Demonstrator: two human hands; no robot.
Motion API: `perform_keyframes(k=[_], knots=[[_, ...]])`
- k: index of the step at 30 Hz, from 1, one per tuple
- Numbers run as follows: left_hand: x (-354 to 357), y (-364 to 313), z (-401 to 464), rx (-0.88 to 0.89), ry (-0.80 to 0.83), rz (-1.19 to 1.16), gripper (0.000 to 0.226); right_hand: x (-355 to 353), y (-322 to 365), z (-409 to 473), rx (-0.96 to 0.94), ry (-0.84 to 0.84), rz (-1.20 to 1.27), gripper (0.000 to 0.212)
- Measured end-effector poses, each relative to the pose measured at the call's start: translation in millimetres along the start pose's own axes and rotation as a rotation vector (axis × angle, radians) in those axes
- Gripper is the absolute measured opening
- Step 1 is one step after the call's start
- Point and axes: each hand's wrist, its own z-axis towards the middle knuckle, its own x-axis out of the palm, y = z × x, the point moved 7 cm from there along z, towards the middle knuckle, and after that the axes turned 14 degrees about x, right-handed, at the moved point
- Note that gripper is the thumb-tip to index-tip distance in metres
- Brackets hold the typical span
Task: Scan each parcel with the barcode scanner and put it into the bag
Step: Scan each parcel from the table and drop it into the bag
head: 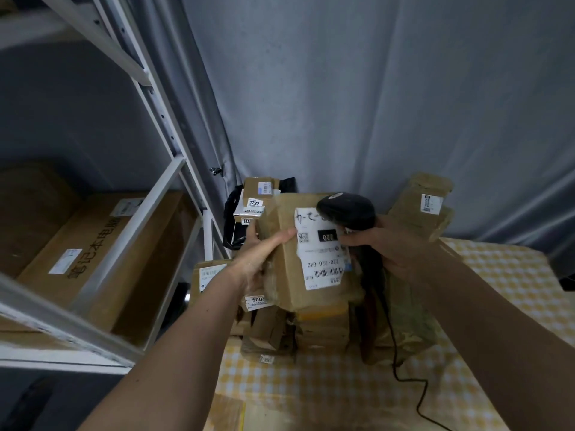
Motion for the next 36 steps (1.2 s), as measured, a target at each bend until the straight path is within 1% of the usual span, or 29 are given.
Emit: perform_keyframes(k=[2, 3, 5, 7, 8, 9, 12, 15, 19, 23, 28, 31, 33, 35, 36], knots=[[-17, -9, 5, 0.068, -0.117, -0.020, 0.106, 5, -3, -3, 0.031, -0.005, -0.089, 0.025], [-27, -13, 6, 0.099, -0.174, -0.033, 0.105, 7, -5, -5, 0.046, -0.005, -0.161, 0.025], [-42, -23, 9, 0.139, -0.247, -0.065, 0.092, 10, -8, -7, 0.070, -0.004, -0.258, 0.023], [-51, -31, 10, 0.161, -0.277, -0.072, 0.073, 10, -9, -6, 0.089, -0.023, -0.243, 0.021], [-54, -35, 10, 0.168, -0.282, -0.071, 0.071, 10, -7, -5, 0.086, -0.028, -0.229, 0.021], [-56, -38, 10, 0.179, -0.283, -0.065, 0.075, 11, -5, -6, 0.075, -0.023, -0.217, 0.020], [-61, -47, 9, 0.219, -0.291, -0.050, 0.098, 17, 4, -9, 0.026, 0.032, -0.216, 0.015], [-70, -48, 10, 0.224, -0.317, -0.041, 0.107, 18, 8, -10, -0.001, 0.039, -0.239, 0.016], [-79, -46, 9, 0.214, -0.321, -0.027, 0.124, 22, 7, -14, 0.022, 0.056, -0.244, 0.017], [-82, -48, 8, 0.214, -0.339, -0.033, 0.121, 23, 8, -17, 0.026, 0.064, -0.225, 0.023], [-81, -50, 6, 0.205, -0.340, -0.022, 0.125, 25, 8, -16, 0.034, 0.078, -0.213, 0.016], [-83, -49, 6, 0.202, -0.340, -0.013, 0.124, 28, 8, -17, 0.026, 0.087, -0.205, 0.016], [-84, -50, 7, 0.198, -0.340, -0.009, 0.122, 30, 8, -19, 0.022, 0.096, -0.193, 0.021], [-81, -49, 6, 0.170, -0.328, -0.040, 0.120, 32, 8, -20, -0.010, 0.102, -0.150, 0.034], [-77, -47, 5, 0.140, -0.311, -0.062, 0.115, 31, 7, -19, -0.037, 0.089, -0.097, 0.039]])
